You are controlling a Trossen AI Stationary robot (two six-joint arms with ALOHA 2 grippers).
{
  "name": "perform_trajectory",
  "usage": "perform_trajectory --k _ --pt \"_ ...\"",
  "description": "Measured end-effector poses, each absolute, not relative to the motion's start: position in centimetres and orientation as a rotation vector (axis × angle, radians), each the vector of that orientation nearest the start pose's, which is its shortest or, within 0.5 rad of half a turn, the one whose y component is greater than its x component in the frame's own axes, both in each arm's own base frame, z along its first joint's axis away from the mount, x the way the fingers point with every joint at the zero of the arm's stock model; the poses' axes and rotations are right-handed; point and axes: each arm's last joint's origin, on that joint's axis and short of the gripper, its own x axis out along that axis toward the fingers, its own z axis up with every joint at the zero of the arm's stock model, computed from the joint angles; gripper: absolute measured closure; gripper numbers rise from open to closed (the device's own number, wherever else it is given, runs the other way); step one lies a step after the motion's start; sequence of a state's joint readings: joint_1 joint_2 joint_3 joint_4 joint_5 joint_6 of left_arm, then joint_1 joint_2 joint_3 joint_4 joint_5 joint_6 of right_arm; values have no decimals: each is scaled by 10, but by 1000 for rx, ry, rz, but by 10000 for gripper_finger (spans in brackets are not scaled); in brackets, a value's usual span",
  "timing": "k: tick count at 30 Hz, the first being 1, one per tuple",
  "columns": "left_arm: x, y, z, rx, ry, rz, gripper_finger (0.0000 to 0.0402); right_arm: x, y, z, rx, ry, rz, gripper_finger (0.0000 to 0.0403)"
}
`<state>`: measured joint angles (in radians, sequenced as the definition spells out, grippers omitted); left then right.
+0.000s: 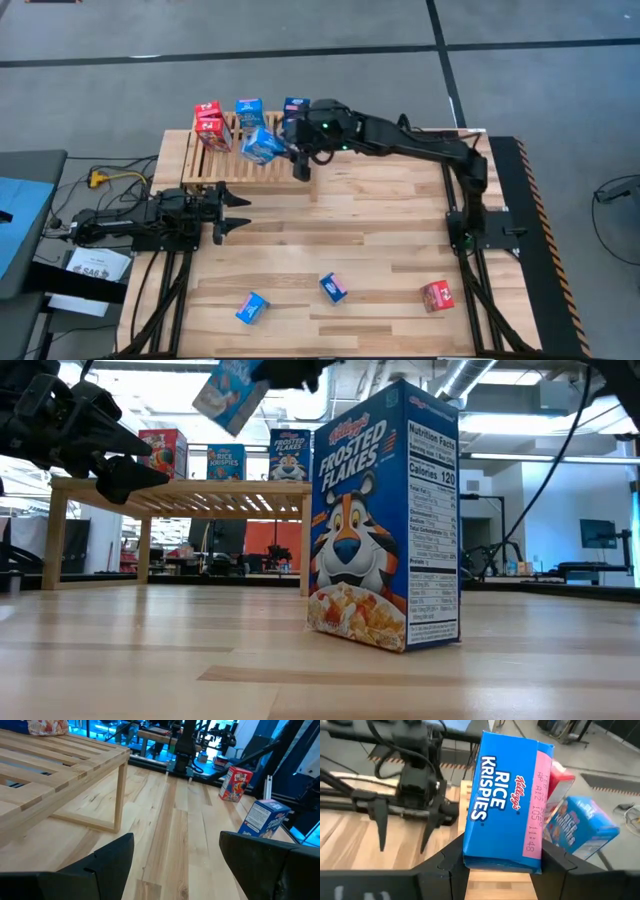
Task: Stack cereal on shelf
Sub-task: Put the top light blue cereal box the aligned with the other light blue cereal box on the shelf
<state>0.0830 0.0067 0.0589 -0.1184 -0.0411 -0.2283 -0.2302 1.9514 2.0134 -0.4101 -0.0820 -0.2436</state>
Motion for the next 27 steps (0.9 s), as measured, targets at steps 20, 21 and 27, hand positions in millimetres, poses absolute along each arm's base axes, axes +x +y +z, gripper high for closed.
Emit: perform_trajectory --k 20,21,27 --pt "94 9 172 -229 52 131 118 461 -127 337 -165 503 -94 211" --pt "94 9 172 -229 52 131 118 461 -127 337 -166 502 -93 211" --pt "94 9 172 -230 52 131 118 461 -127 337 -172 503 -92 210"
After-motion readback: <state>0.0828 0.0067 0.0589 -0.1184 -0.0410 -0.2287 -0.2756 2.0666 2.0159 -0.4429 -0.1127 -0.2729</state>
